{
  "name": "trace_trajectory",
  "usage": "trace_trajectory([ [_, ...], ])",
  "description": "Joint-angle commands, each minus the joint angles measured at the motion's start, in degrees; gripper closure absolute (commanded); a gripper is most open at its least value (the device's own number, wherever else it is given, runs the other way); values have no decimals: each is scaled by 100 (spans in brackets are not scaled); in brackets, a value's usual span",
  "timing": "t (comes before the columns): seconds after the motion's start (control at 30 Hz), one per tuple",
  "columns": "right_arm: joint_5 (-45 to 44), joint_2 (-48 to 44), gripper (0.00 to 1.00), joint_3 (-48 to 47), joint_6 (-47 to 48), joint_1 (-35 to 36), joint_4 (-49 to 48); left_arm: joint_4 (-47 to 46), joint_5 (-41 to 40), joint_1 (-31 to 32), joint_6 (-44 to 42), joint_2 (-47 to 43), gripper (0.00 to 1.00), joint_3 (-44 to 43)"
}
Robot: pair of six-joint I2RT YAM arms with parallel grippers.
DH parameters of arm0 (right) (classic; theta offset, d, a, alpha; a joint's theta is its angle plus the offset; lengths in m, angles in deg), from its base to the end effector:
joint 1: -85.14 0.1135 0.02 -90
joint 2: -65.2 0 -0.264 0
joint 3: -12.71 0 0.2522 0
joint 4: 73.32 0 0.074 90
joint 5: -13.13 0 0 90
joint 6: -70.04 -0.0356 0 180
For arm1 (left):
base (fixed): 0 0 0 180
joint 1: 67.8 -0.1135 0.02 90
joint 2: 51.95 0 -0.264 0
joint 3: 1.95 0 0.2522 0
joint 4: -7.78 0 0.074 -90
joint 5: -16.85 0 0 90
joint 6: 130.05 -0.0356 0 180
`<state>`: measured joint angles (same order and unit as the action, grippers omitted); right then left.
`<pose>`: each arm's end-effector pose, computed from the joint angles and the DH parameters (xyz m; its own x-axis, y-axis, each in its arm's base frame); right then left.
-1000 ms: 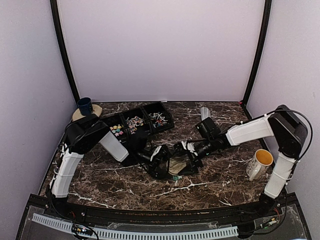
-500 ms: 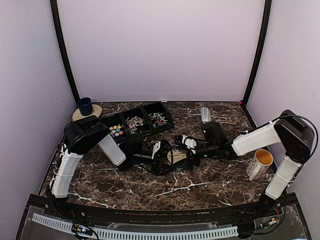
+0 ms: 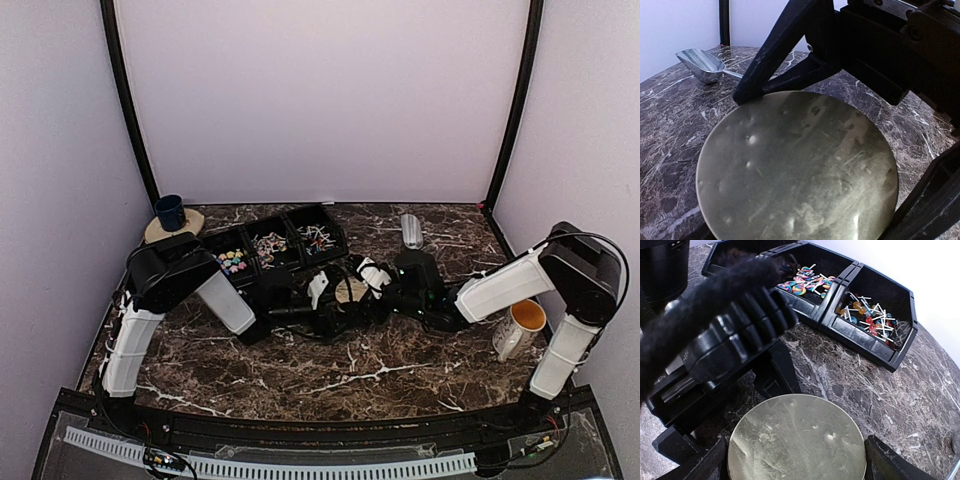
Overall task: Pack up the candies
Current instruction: Screw the bottle lid onto the packing bottle.
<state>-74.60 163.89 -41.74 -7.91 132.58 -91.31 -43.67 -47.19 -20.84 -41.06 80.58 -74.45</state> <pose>0.2281 0.2505 0.1501 -0.1339 -0.4542 -0.8808 -0.8057 0.5673 -0.1701 0.2816 -0.3244 0.0738 -0.0850 0.1143 -0.9898 0.9542 0.2953 -0.0479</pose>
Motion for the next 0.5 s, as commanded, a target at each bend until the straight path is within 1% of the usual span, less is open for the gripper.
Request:
trace_trajectory([
  [0.0,-221,131,8,-21,-17,178,98,1274,-539,30,501,111,18,174],
  [0.23,-204,-51,7,223,1,178,11,1033,-389,24,397,19,17,360],
  [0.33,23,-112,7,387,12,178,-134,815,-119,9,296,14,16,469],
  [0.47,109,-97,7,476,13,150,-153,743,211,-18,180,32,14,461],
])
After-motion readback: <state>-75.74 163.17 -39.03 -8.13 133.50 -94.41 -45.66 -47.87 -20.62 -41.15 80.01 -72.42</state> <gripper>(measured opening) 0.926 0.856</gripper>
